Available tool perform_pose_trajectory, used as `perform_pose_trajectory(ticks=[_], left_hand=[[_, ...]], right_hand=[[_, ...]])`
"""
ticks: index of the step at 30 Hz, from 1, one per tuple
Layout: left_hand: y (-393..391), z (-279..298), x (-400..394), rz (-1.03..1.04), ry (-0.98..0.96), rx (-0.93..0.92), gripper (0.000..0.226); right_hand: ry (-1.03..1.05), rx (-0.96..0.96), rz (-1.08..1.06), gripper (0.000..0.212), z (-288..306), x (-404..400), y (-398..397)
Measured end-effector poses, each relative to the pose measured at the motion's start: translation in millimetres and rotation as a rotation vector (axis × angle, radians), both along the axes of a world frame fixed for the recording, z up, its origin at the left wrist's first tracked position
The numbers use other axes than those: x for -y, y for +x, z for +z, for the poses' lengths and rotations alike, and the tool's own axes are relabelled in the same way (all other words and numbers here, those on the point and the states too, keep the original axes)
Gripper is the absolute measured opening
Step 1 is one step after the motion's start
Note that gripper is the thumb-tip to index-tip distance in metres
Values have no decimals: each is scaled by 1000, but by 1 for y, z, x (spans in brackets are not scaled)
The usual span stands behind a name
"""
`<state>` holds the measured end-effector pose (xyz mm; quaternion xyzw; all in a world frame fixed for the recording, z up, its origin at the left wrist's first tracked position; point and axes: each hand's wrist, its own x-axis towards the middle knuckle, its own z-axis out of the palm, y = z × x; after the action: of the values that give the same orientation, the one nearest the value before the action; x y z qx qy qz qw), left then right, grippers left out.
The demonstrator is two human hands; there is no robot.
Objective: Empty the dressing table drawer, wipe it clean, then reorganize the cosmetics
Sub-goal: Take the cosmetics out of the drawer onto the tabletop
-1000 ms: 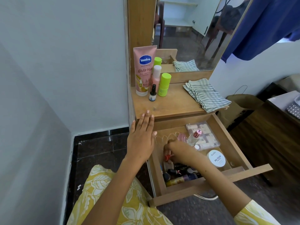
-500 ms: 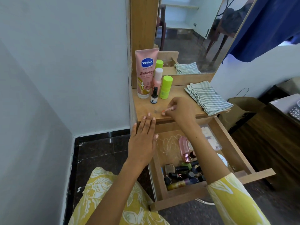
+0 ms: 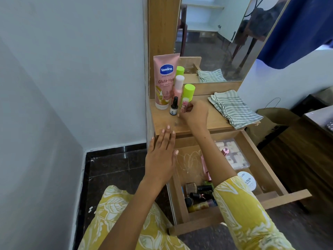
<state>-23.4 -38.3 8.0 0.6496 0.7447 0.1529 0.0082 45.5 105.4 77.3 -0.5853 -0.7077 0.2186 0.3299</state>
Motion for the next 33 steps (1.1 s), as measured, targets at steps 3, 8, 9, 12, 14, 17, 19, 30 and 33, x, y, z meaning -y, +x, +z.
perform_pose_trajectory(ticks=[3, 8, 9, 12, 14, 17, 19, 30, 33], left_hand=[[0, 0, 0, -1, 5, -1, 57], [0, 1, 0, 1, -3, 5, 57], [0, 1, 1, 0, -4, -1, 57], [1, 3, 0, -4, -6, -13, 57], [3, 5, 0, 5, 1, -36, 59], [7, 9, 0, 27, -13, -58, 64], [8, 11, -1, 32, -32, -57, 67], [6, 17, 0, 10, -40, -24, 69], [7, 18, 2, -7, 11, 31, 65]], right_hand=[[-54, -25, 5, 20, -3, 0, 3], [-16, 26, 32, 35, 2, 26, 26], [10, 65, 65, 32, 2, 37, 34], [116, 222, 180, 22, -8, 80, 61], [167, 336, 160, 19, -19, 102, 78], [200, 285, -50, 26, -34, 115, 103], [212, 180, -136, 38, -41, 113, 115], [-239, 184, -272, 28, -70, 71, 120], [-241, 160, -240, 14, -69, 70, 121]])
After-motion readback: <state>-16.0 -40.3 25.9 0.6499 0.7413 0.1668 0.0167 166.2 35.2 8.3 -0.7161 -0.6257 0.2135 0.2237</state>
